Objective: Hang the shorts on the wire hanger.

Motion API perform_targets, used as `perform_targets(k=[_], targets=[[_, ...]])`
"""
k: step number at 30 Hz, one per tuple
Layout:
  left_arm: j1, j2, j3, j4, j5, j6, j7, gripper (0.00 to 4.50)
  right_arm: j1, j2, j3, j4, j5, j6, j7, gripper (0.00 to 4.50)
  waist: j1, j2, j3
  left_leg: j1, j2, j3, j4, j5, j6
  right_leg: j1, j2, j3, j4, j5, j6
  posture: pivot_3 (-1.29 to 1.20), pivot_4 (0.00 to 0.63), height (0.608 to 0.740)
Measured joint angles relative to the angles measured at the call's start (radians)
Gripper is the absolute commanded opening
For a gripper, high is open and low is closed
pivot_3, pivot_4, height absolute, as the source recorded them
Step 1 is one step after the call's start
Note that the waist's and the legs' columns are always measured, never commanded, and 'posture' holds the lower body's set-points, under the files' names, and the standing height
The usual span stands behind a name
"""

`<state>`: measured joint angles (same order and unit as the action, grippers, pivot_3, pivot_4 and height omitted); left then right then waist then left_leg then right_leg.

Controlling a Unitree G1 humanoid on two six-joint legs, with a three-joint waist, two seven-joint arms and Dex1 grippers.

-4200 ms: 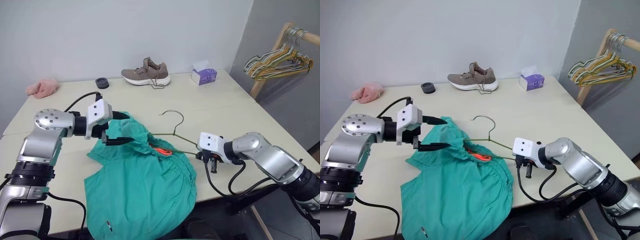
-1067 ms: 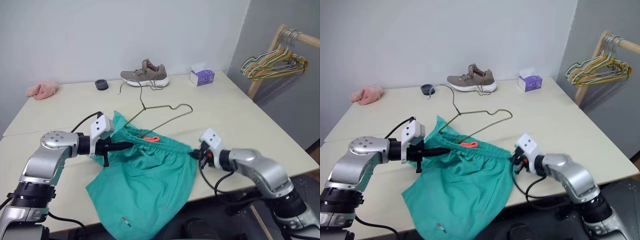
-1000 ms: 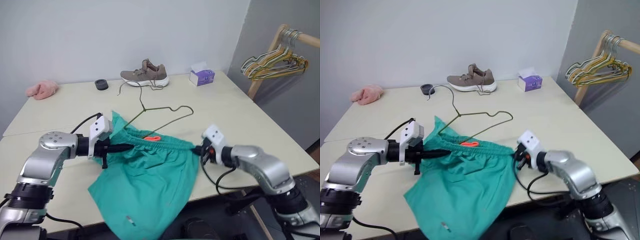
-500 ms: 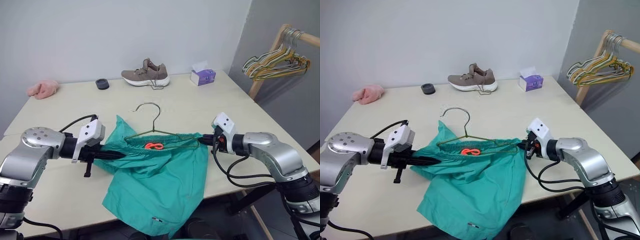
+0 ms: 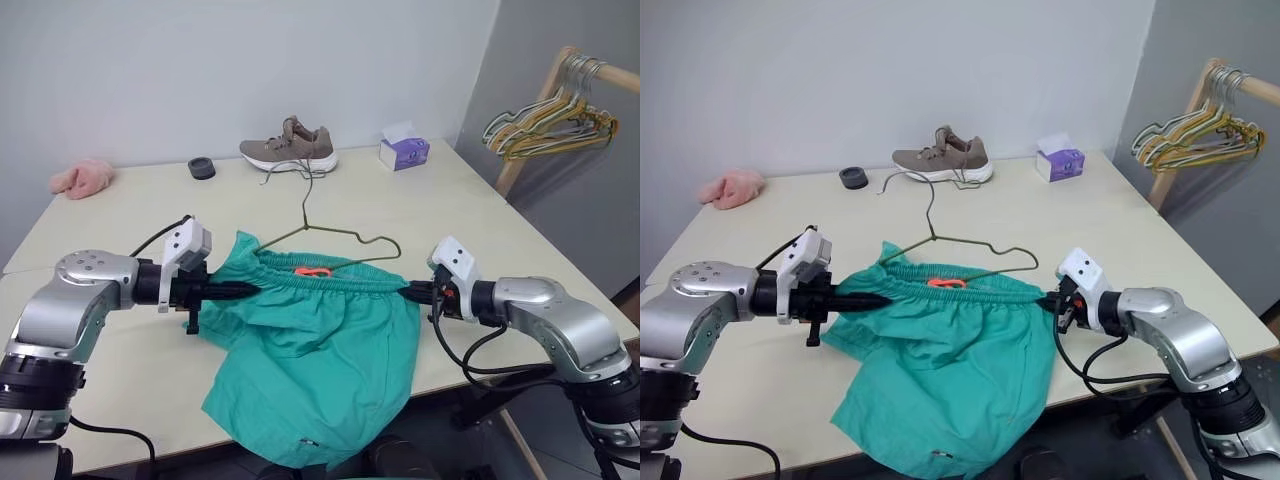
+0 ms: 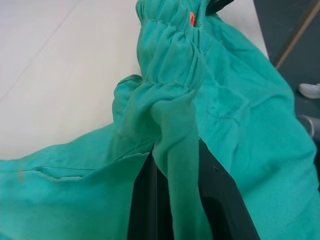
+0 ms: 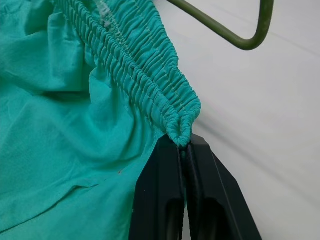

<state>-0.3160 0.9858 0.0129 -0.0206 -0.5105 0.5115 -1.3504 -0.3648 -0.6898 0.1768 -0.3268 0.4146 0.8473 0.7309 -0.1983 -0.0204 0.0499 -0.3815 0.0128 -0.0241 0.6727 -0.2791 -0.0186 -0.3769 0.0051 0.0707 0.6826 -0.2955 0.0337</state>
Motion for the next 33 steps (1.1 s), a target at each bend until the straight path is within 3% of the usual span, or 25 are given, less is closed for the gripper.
perform_targets(k=[9, 33], targets=[[0.006, 0.030, 0.015, -0.022, -0.018, 0.019, -0.036, 0.00, -0.017, 0.013, 0.000, 0.031, 0.001, -0.006, 0.001, 0.02, 0.007, 0.000, 0.000, 0.000, -0.001, 0.000, 0.000, 0.000, 0.000, 0.001, 0.001, -0.001, -0.001, 0.000, 0.000, -0.16, 0.000, 0.740], [0.004, 0.036, -0.028, 0.067, 0.109, -0.212, -0.057, 0.00, -0.007, -0.019, 0.002, -0.022, 0.005, -0.011, 0.032, 0.02, 0.005, 0.000, 0.000, 0.000, 0.000, 0.000, -0.001, 0.000, 0.000, 0.000, 0.000, 0.000, -0.001, 0.000, 0.000, -0.18, 0.000, 0.740]])
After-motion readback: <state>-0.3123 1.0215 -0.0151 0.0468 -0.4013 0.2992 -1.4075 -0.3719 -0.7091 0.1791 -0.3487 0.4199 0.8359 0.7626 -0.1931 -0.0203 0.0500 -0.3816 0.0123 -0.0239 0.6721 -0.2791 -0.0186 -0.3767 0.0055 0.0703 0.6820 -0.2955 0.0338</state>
